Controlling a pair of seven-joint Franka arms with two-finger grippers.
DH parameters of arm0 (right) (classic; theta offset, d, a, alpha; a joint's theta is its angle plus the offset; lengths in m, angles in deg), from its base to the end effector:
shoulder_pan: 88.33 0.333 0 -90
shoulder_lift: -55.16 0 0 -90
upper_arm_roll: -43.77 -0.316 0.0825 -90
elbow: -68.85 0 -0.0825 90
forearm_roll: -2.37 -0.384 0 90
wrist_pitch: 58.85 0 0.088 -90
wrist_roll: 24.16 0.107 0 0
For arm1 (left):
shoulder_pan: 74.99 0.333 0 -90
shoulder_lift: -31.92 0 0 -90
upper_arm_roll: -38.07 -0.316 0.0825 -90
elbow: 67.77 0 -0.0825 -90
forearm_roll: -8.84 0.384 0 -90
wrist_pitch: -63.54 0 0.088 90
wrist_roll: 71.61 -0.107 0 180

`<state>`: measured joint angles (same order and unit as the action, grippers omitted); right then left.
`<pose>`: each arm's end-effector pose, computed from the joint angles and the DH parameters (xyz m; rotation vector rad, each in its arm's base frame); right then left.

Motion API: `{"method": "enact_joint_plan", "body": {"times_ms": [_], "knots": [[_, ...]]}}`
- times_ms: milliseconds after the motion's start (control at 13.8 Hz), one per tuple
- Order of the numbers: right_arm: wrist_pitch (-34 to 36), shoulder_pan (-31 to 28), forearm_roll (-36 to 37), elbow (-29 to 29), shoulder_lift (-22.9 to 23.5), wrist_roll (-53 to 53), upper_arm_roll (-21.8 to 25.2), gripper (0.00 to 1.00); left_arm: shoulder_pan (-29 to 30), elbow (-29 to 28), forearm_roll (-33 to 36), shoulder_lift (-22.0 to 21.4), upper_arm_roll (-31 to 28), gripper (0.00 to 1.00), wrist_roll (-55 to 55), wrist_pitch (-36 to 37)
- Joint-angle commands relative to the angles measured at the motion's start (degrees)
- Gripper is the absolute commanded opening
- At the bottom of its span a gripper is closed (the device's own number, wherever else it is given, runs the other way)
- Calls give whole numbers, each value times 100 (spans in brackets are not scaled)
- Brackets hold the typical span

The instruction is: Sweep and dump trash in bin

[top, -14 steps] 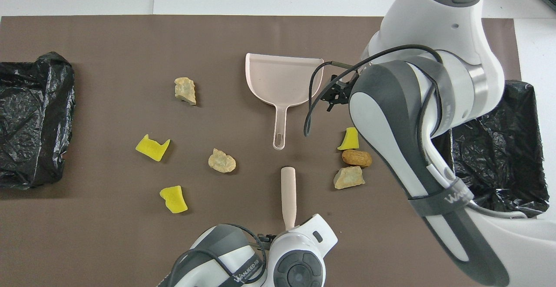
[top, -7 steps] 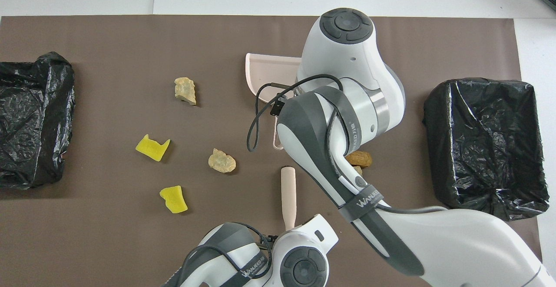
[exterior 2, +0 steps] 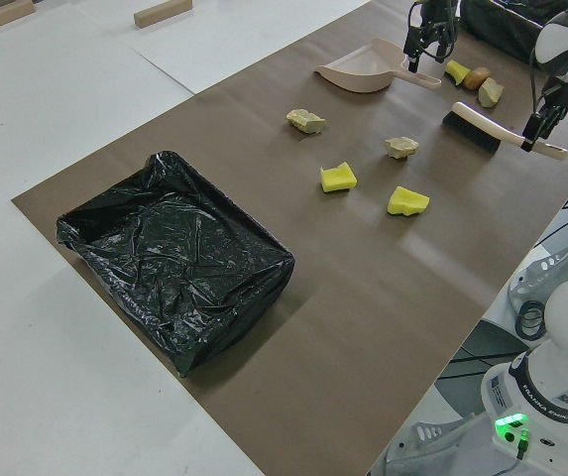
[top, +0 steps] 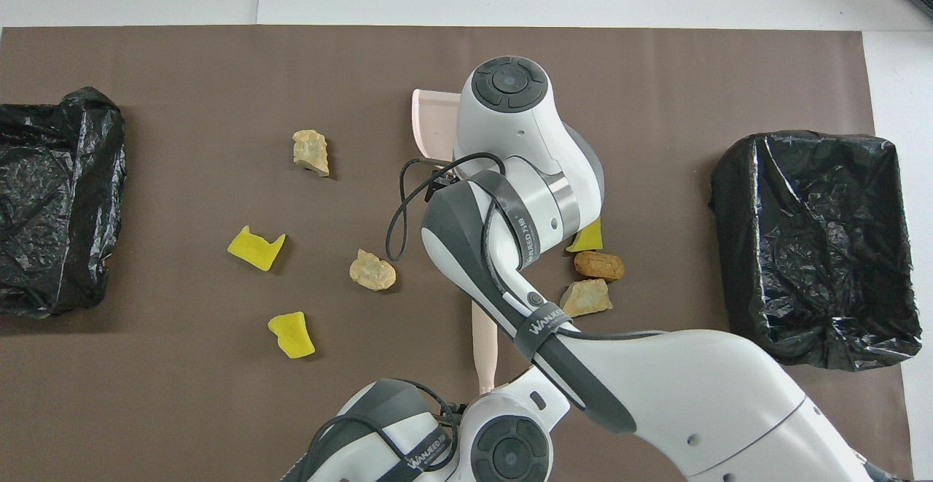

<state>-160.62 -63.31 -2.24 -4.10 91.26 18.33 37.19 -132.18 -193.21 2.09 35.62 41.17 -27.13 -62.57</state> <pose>0.6163 0.3653 0.3780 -3.0651 0.3527 0.2884 0.2617 -0.4666 0.3534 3.1035 -0.3175 -0.1701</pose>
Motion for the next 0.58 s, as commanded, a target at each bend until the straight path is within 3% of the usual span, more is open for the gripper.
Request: {"method": "enact_joint_plan", "body": {"times_ms": [0,145,289,434,506], "knots": [[-352,20,135,-254,-50,154,-54,100,-143,-69,-107,-62,-108,50,60,191],[-370,64,188,-290,-50,154,-36,100,-143,-69,-142,-71,-108,41,69,332],[-405,21,407,-377,-41,128,-45,100,-143,-60,-143,-89,-108,18,113,464],[-431,47,479,-439,-50,128,-45,89,-143,-51,-151,-107,-117,0,166,596],[-554,56,470,-509,-76,128,-54,82,-135,-34,-151,-150,-117,0,166,710]]}}
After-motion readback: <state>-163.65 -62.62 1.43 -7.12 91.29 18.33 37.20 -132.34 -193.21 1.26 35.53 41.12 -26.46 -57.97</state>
